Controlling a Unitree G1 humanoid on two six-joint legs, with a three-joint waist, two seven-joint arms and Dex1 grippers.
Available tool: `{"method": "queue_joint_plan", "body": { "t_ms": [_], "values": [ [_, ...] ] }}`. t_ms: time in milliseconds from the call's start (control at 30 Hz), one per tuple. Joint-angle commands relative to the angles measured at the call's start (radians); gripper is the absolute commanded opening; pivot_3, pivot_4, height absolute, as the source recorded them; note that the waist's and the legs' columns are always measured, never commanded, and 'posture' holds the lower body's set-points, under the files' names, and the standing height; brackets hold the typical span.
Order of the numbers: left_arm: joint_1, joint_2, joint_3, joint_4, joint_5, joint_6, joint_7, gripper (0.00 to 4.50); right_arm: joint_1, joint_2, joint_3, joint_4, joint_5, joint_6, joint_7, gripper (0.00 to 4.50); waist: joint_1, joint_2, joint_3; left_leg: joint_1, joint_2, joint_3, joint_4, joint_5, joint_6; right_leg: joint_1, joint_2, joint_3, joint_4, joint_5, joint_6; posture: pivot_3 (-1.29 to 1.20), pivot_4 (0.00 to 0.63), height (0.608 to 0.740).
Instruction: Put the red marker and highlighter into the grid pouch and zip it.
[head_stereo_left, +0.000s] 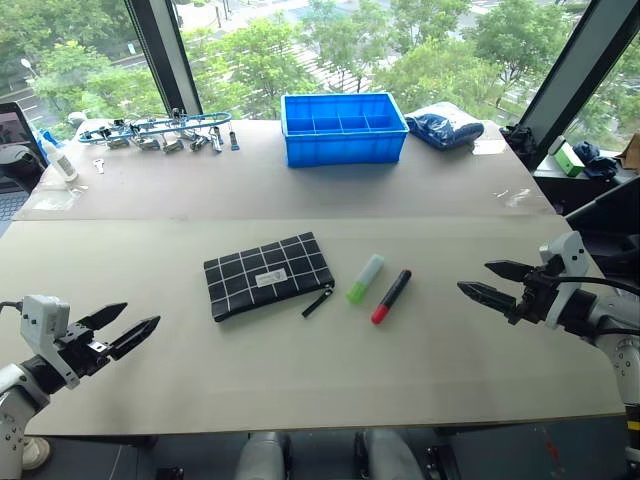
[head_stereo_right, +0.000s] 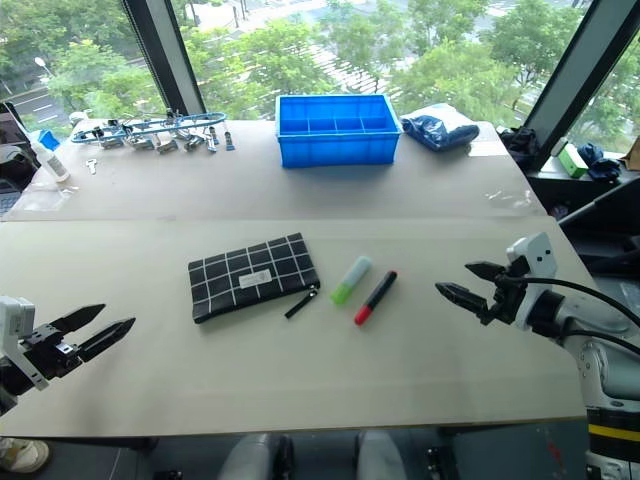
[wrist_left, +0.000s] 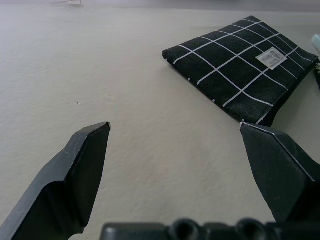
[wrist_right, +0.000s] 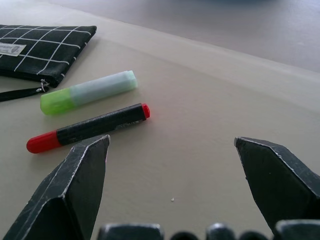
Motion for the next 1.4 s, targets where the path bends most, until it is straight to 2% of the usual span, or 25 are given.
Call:
{"method": "queue_joint_plan", "body": {
  "t_ms": [33, 167, 200, 300, 333, 433, 567, 767, 800, 867, 1033, 1233, 1400],
  "values": [
    [-0.025, 0.007, 0.022, -0.036, -0.022, 0.004, 0.010, 4.50, 0.001, -0.018, 0.001, -0.014, -0.008, -0.011, -0.007, 4.44, 0.000, 0.000, 0.000, 0.000, 0.000, 0.000, 0.000, 0.000, 0.000, 0.000, 0.000, 0.000, 0.000, 0.000, 0.000, 0.00, 0.150, 0.740],
    [-0.116, 0.018, -0.004, -0.005, -0.015, 0.032, 0.050, 4.50, 0.001, -0.013, 0.016, -0.020, -0.017, -0.005, -0.021, 4.44, 0.009, 0.000, 0.000, 0.000, 0.000, -0.001, 0.001, 0.000, 0.000, 0.000, 0.000, -0.001, 0.001, 0.000, 0.000, 0.00, 0.150, 0.740],
    [-0.142, 0.032, -0.020, 0.023, -0.007, 0.014, 0.010, 4.50, -0.013, -0.011, 0.023, -0.023, -0.014, 0.003, -0.030, 4.44, 0.009, 0.000, 0.000, 0.000, 0.000, -0.001, 0.001, 0.000, 0.000, 0.001, 0.000, 0.000, 0.001, 0.000, 0.000, 0.00, 0.150, 0.740],
    [-0.179, 0.053, -0.059, 0.074, 0.079, -0.146, -0.065, 4.50, -0.046, -0.006, 0.037, -0.040, 0.006, 0.017, -0.037, 4.44, 0.007, 0.000, 0.000, 0.000, -0.001, 0.000, 0.001, 0.000, 0.000, 0.000, 0.000, 0.000, 0.001, 0.000, 0.000, 0.00, 0.150, 0.740],
    [-0.180, 0.063, -0.088, 0.083, 0.141, -0.249, -0.083, 4.50, -0.075, -0.001, 0.044, -0.052, 0.020, 0.035, -0.042, 4.44, 0.005, 0.000, 0.000, 0.000, -0.001, 0.001, 0.001, 0.000, 0.000, 0.000, 0.000, 0.000, 0.001, 0.000, 0.000, 0.00, 0.150, 0.740],
    [-0.172, 0.089, -0.150, 0.098, 0.228, -0.423, -0.163, 4.50, -0.139, 0.009, 0.066, -0.082, 0.043, 0.067, -0.051, 3.67, -0.005, 0.000, 0.000, 0.000, 0.000, 0.001, 0.000, 0.000, 0.000, -0.001, 0.000, 0.000, 0.000, 0.000, 0.000, 0.00, 0.150, 0.740],
    [-0.185, 0.088, -0.173, 0.134, 0.242, -0.521, -0.204, 4.50, -0.231, 0.060, 0.144, -0.170, 0.097, 0.103, -0.039, 2.34, -0.010, 0.000, 0.000, 0.000, 0.001, 0.000, 0.000, 0.000, 0.000, -0.001, 0.001, 0.000, 0.001, 0.000, 0.000, 0.00, 0.150, 0.740],
    [-0.201, 0.084, -0.235, 0.205, 0.313, -0.641, -0.222, 4.50, -0.388, 0.253, 0.364, -0.202, 0.117, 0.172, -0.071, 0.17, -0.013, 0.000, 0.000, -0.001, 0.001, 0.000, 0.000, 0.000, 0.000, -0.002, 0.001, -0.001, 0.002, 0.000, -0.001, 0.00, 0.150, 0.740],
    [-0.206, 0.089, -0.253, 0.223, 0.341, -0.679, -0.220, 4.50, -0.407, 0.281, 0.403, -0.180, 0.093, 0.161, -0.075, 0.03, -0.013, 0.000, 0.000, -0.001, 0.001, 0.000, 0.000, 0.000, 0.000, -0.002, 0.001, -0.001, 0.002, 0.000, -0.001, 0.00, 0.150, 0.740],
    [-0.222, 0.094, -0.280, 0.258, 0.386, -0.732, -0.206, 4.50, -0.441, 0.328, 0.470, -0.132, 0.052, 0.143, -0.081, 0.03, -0.009, 0.000, 0.000, -0.002, 0.000, 0.000, 0.001, 0.000, 0.000, -0.002, 0.000, -0.001, 0.002, 0.000, -0.001, 0.00, 0.150, 0.740],
    [-0.274, 0.106, -0.331, 0.338, 0.457, -0.832, -0.176, 4.50, -0.555, 0.415, 0.685, 0.067, -0.181, 0.036, -0.125, 0.03, -0.008, 0.000, 0.000, -0.006, 0.000, 0.005, 0.003, 0.000, 0.000, -0.004, -0.001, -0.004, 0.002, 0.001, 0.000, 0.00, 0.150, 0.740],
    [-0.312, 0.107, -0.360, 0.375, 0.469, -0.889, -0.170, 4.50, -0.652, 0.476, 0.773, 0.320, -0.373, -0.128, -0.166, 0.03, -0.013, 0.000, 0.000, -0.007, 0.000, 0.009, 0.003, 0.001, -0.001, -0.007, 0.000, -0.004, 0.003, 0.001, 0.000, 0.00, 0.150, 0.740],
    [-0.321, 0.112, -0.379, 0.396, 0.486, -0.888, -0.150, 4.50, -0.681, 0.464, 0.854, 0.454, -0.537, -0.279, -0.164, 0.03, -0.014, 0.000, 0.000, -0.007, 0.000, 0.011, 0.002, 0.001, -0.001, -0.008, 0.000, -0.003, 0.003, 0.001, 0.000, 0.00, 0.150, 0.740]
  ]
}}
